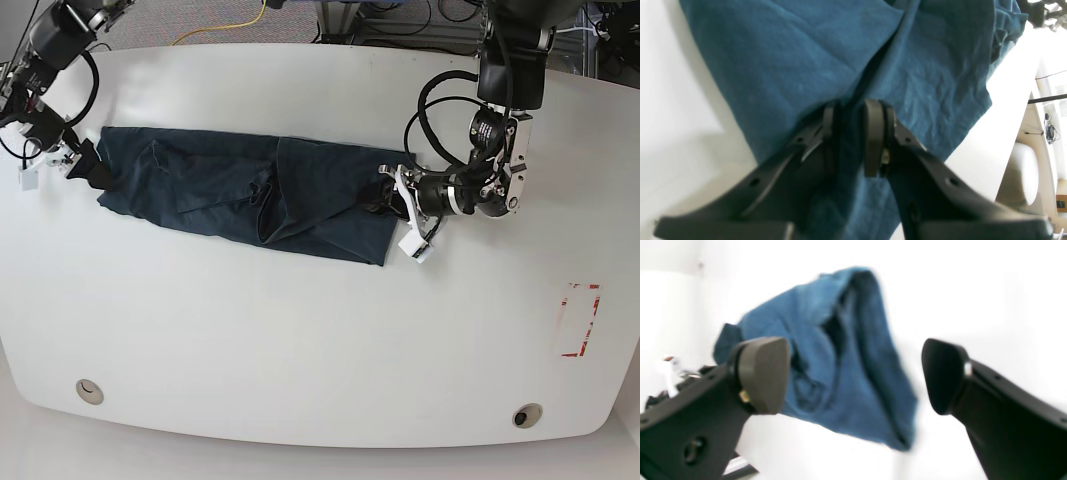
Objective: Layout the t-shirt on the table in an organized manner, then fold the t-shirt properly
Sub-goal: 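Release the right gripper and move it to the other strip end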
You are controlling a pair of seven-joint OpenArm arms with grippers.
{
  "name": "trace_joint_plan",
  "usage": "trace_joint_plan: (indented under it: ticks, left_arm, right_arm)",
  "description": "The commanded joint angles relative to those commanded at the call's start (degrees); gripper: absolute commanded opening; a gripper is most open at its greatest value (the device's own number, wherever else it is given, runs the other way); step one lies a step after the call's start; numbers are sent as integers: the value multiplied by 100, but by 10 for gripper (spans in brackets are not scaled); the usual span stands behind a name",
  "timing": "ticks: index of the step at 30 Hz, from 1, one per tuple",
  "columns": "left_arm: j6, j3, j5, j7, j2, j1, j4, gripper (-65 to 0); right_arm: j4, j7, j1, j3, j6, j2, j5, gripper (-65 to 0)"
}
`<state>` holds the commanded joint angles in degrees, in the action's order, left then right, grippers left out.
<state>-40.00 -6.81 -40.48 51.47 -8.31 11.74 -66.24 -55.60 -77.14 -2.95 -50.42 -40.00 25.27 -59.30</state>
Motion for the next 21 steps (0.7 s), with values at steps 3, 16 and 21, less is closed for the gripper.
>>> trace_joint_plan:
  ticks: [3, 16, 21]
  left_arm:
    - [0, 0, 0, 0, 9, 0, 0, -550]
    - [0, 0, 0, 0, 9, 0, -9, -550]
    - [0, 0, 0, 0, 9, 0, 0, -550]
  right_arm:
    - [-26, 0, 0, 237, 0, -158, -9, -59]
    - [-615, -9, 9, 378, 0, -659, -9, -127]
    - [-624, -9, 0, 387, 0, -624, -9, -374]
